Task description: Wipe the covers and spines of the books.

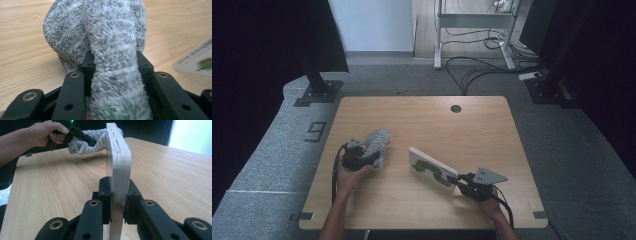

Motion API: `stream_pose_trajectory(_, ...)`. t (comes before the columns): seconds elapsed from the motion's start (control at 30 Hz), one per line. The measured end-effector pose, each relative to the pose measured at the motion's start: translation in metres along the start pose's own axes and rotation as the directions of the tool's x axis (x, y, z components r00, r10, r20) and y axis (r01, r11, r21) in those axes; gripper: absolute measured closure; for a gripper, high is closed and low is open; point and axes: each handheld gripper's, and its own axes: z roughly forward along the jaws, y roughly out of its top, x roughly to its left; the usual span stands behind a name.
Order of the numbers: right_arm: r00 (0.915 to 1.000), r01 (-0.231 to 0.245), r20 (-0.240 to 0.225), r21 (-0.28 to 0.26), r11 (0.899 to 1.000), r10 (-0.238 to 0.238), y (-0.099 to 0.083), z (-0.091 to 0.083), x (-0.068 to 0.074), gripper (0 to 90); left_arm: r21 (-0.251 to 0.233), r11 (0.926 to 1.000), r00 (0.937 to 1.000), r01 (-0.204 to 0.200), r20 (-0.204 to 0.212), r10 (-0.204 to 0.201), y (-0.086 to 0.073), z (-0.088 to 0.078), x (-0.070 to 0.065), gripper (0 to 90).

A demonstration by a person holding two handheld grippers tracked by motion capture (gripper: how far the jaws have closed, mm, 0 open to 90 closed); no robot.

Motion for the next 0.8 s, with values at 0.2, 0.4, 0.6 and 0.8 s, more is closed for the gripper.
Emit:
stream_pose_trajectory(0.2, 1.0000, -0.002, -0.001, -0.001, 1.000, 0.002, 0.000, 0.000, 0.000, 78.5, 0.045, 0.9990, 0.9985, 0.002, -0.055, 0.001, -0.005, 0.008, 0.008, 59.3)
stream_pose_trajectory(0.4, 1.0000, -0.001, -0.001, -0.001, 1.000, 0.001, 0.000, 0.000, 0.000, 78.5, 0.072, 0.9974, 0.9946, 0.001, -0.103, 0.006, -0.006, 0.012, 0.007, 43.8)
stream_pose_trajectory(0.6, 1.0000, -0.003, -0.002, -0.001, 1.000, 0.003, 0.000, 0.000, -0.001, 78.5, -0.018, 0.9998, 0.9894, -0.002, -0.145, -0.001, 0.003, -0.013, 0.003, 24.7)
stream_pose_trajectory(0.8, 1.0000, -0.005, -0.002, -0.003, 1.000, 0.005, -0.001, 0.000, -0.001, 78.5, -0.078, 0.9963, 0.9965, -0.035, -0.078, 0.029, 0.012, -0.032, -0.011, 22.6)
